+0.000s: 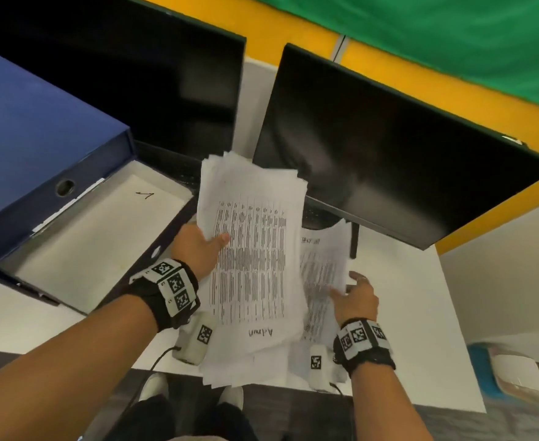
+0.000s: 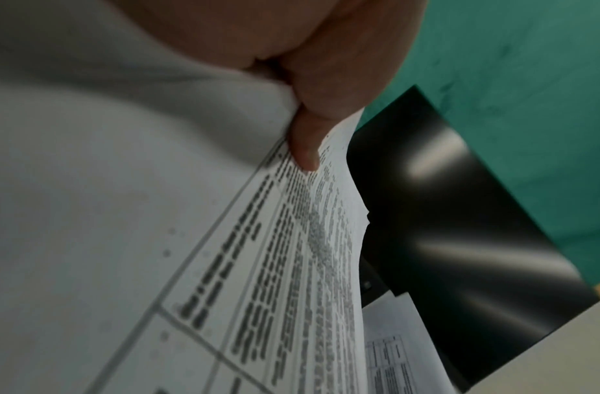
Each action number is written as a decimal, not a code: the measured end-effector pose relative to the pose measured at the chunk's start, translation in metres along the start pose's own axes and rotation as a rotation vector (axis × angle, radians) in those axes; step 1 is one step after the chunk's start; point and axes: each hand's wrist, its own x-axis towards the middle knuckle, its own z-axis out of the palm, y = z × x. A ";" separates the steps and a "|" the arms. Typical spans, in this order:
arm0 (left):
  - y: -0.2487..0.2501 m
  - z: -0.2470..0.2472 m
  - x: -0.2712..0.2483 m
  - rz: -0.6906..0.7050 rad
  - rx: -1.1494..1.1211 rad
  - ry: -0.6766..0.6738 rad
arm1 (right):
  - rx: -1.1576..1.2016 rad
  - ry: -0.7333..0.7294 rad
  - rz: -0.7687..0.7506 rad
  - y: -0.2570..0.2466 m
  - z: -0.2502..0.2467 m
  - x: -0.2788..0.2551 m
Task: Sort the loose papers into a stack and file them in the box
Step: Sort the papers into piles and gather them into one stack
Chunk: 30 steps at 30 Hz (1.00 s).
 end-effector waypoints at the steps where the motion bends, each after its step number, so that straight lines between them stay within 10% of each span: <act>1: -0.010 0.004 0.003 -0.038 0.046 -0.019 | -0.065 -0.062 0.035 0.003 0.005 0.002; 10: -0.066 0.014 0.013 -0.272 0.240 -0.033 | -0.398 0.111 -0.149 -0.024 -0.038 -0.019; 17: -0.075 0.013 0.015 -0.268 0.179 -0.027 | -0.093 0.421 -0.453 -0.084 -0.110 -0.031; 30: -0.072 0.012 0.017 -0.281 -0.072 -0.038 | 0.097 -0.132 -0.202 -0.070 -0.007 0.001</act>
